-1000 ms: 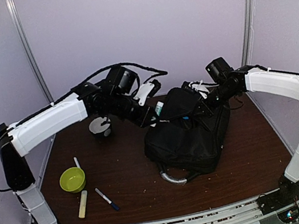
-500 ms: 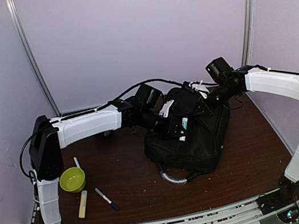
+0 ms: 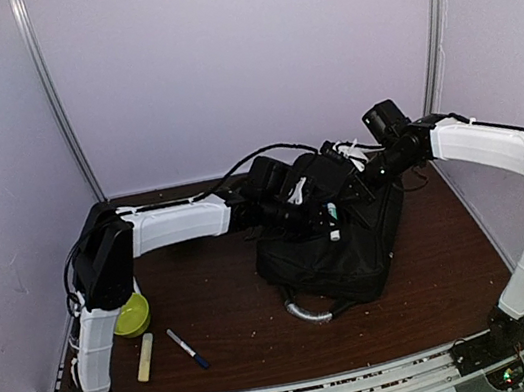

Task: Pack the student bag
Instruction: Place the glue stick in the upper front pocket of the bag.

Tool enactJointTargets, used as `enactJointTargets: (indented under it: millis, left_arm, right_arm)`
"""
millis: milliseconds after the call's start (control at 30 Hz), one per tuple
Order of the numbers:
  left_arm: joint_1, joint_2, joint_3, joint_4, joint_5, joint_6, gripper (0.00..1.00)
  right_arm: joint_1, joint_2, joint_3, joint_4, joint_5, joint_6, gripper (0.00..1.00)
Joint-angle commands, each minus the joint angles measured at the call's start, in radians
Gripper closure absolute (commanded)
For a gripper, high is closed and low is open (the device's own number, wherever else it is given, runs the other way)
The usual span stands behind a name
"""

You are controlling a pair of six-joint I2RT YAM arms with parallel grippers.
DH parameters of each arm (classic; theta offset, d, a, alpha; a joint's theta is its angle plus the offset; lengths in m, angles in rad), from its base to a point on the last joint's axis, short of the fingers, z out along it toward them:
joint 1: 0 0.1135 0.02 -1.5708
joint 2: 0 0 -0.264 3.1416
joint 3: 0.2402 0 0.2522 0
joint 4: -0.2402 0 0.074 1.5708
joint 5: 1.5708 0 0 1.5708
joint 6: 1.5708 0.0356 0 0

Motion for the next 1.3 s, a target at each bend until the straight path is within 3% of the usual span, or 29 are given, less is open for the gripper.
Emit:
enactJointTargets:
  millis: [0,367,433,500,600,1067,1133,1267]
  left_arm:
    - [0.031,0.008,-0.005,0.204,-0.106,-0.148,0.99]
    - [0.028,0.111,0.071,0.402,-0.269,-0.360,0.93]
    - [0.023,0.127,0.082,0.433,-0.265,-0.381,0.79]
    - [0.020,0.144,0.122,0.423,-0.210,-0.372,0.63]
    - [0.011,0.116,0.100,0.437,-0.173,-0.360,0.53]
    - [0.010,-0.136,-0.154,0.387,-0.169,-0.228,0.46]
    - [0.009,-0.152,-0.175,0.372,-0.172,-0.211,0.29]
    - [-0.003,-0.185,-0.183,0.249,-0.223,-0.108,0.28]
  right_arm:
    - [0.012,-0.052,0.014,0.090,-0.112,0.010,1.00]
    - [0.023,-0.058,0.015,0.105,-0.091,0.017,1.00]
    - [0.022,-0.060,0.015,0.104,-0.087,0.015,1.00]
    - [0.022,-0.062,0.015,0.104,-0.089,0.018,1.00]
    - [0.017,-0.056,0.017,0.108,-0.091,0.023,1.00]
    - [-0.001,-0.050,0.028,0.101,-0.086,0.024,1.00]
    - [-0.001,-0.048,0.028,0.102,-0.086,0.025,1.00]
    - [-0.001,-0.044,0.026,0.102,-0.089,0.026,1.00]
